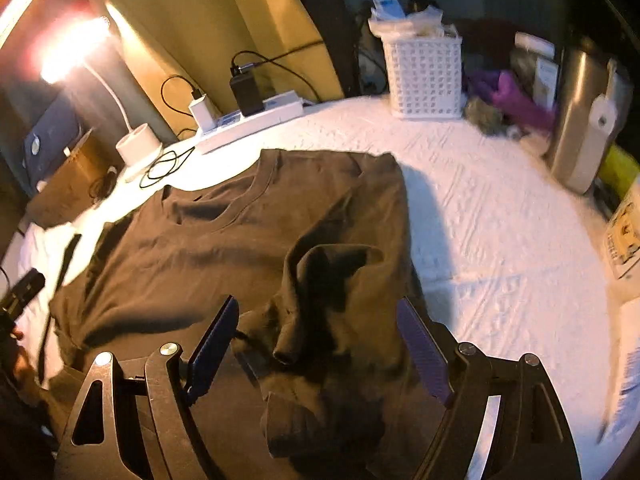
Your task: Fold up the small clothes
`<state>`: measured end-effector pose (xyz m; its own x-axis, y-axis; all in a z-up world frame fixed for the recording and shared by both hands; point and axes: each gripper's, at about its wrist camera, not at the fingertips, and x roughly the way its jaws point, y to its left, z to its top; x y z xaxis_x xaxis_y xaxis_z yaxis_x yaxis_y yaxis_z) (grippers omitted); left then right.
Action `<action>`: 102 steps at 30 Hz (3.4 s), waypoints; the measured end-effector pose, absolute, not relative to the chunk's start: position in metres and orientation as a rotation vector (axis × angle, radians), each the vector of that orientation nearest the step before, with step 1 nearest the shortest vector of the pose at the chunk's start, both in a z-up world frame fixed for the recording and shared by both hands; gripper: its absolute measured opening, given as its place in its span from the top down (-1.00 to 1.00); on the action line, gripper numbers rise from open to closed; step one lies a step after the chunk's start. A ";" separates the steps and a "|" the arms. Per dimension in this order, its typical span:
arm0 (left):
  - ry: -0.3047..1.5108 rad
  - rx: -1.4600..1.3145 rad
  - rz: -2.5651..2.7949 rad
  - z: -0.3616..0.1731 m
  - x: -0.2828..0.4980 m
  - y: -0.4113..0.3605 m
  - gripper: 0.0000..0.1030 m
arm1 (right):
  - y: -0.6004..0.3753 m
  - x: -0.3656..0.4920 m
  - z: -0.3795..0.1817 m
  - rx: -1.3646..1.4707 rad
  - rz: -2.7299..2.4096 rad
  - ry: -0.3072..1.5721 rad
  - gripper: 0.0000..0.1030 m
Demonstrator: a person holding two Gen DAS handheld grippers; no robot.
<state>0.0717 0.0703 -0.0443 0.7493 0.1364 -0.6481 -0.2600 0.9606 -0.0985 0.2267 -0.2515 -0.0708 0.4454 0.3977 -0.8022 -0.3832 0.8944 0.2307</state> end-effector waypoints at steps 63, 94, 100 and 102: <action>0.844 -0.184 0.423 -0.056 0.060 0.215 -0.06 | -0.255 0.213 -0.071 -0.088 0.391 0.942 -0.87; 1.030 -0.198 0.284 -0.095 -0.009 0.133 0.71 | -0.286 0.195 -0.075 -0.030 0.430 0.911 -0.87; 0.942 -0.311 0.313 -0.072 -0.027 0.162 -0.06 | -0.275 0.198 -0.072 -0.051 0.435 0.913 -0.87; 0.913 -0.334 0.333 -0.069 -0.022 0.174 -0.10 | -0.271 0.198 -0.071 -0.056 0.435 0.913 -0.87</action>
